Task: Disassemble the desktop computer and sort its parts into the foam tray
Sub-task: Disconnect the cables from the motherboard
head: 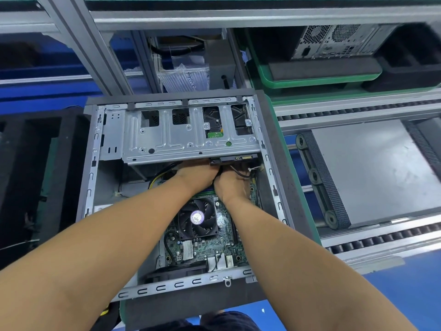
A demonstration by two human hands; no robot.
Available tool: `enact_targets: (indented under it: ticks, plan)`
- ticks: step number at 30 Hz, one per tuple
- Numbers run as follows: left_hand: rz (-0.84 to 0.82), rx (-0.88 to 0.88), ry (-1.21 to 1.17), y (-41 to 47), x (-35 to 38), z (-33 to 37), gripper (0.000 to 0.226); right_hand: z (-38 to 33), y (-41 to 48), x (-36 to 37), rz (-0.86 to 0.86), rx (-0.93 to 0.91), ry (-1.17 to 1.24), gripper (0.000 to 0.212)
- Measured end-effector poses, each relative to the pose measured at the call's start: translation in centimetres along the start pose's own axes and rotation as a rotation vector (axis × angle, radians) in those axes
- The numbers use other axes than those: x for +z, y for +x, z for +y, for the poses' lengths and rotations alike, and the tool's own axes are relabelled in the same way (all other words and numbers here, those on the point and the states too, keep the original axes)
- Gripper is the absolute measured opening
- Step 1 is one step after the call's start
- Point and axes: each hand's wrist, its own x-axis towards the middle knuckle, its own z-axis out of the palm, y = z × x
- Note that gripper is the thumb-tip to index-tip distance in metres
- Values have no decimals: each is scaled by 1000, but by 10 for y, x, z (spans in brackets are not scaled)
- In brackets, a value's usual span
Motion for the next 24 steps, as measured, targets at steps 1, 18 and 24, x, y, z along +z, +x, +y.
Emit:
enact_targets:
  ticks: [1,18,24]
  plan:
    - [9,10,9,-1,0,0,45,0,0,0,7,-10,-9,13]
    - [-82,47,180,-6,-6,-13,38,5,4,2,-2,-36,-74,31]
    - [-275,10,-126,-17,-14,-24,11,6,-1,-2,76,-74,24,14]
